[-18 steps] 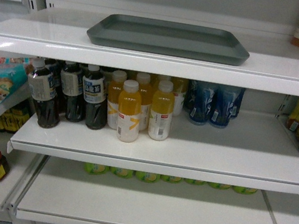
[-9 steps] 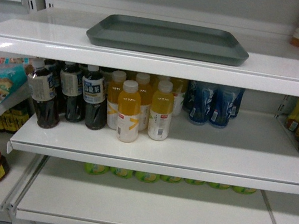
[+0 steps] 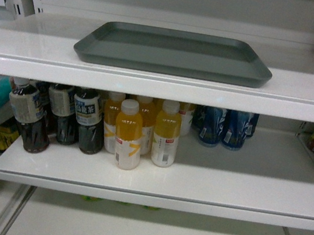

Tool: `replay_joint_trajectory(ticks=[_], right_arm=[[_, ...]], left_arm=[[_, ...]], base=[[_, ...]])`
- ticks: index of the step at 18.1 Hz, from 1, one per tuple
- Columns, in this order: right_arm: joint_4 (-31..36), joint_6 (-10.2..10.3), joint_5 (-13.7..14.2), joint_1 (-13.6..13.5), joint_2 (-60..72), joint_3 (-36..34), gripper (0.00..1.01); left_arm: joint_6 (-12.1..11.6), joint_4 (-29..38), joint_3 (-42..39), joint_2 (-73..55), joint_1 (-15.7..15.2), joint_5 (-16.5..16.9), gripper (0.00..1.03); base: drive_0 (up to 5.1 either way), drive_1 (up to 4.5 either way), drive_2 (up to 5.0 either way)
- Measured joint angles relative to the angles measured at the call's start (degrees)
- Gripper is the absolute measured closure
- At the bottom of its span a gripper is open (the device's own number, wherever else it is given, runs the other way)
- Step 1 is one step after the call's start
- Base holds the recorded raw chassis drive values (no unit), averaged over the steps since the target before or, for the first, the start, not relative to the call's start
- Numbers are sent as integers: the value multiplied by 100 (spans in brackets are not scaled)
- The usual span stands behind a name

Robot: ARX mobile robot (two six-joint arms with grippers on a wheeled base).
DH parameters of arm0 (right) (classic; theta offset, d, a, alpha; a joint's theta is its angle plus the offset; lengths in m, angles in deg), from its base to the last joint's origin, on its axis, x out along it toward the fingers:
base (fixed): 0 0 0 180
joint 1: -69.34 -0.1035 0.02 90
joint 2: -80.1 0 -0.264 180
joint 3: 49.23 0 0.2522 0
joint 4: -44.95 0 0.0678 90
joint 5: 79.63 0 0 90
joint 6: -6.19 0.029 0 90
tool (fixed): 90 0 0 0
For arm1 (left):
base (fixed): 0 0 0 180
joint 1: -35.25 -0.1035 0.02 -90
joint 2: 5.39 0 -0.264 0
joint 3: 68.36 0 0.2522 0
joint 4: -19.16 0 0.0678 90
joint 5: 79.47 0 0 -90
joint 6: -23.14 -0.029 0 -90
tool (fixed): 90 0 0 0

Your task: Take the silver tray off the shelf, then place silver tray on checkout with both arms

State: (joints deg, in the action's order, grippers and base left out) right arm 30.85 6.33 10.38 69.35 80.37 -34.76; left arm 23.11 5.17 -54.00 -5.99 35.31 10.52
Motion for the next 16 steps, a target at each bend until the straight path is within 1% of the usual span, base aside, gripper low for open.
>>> replay_joint_trajectory(ticks=[11,16], right_arm=[[42,0,-2,0,0,0,3],[2,0,2,0,0,0,3]], left_arm=[[0,9,0,0,0,-9,5],[0,-7,0,0,0,0,5]], base=[[9,438,-419],[0,0,0]])
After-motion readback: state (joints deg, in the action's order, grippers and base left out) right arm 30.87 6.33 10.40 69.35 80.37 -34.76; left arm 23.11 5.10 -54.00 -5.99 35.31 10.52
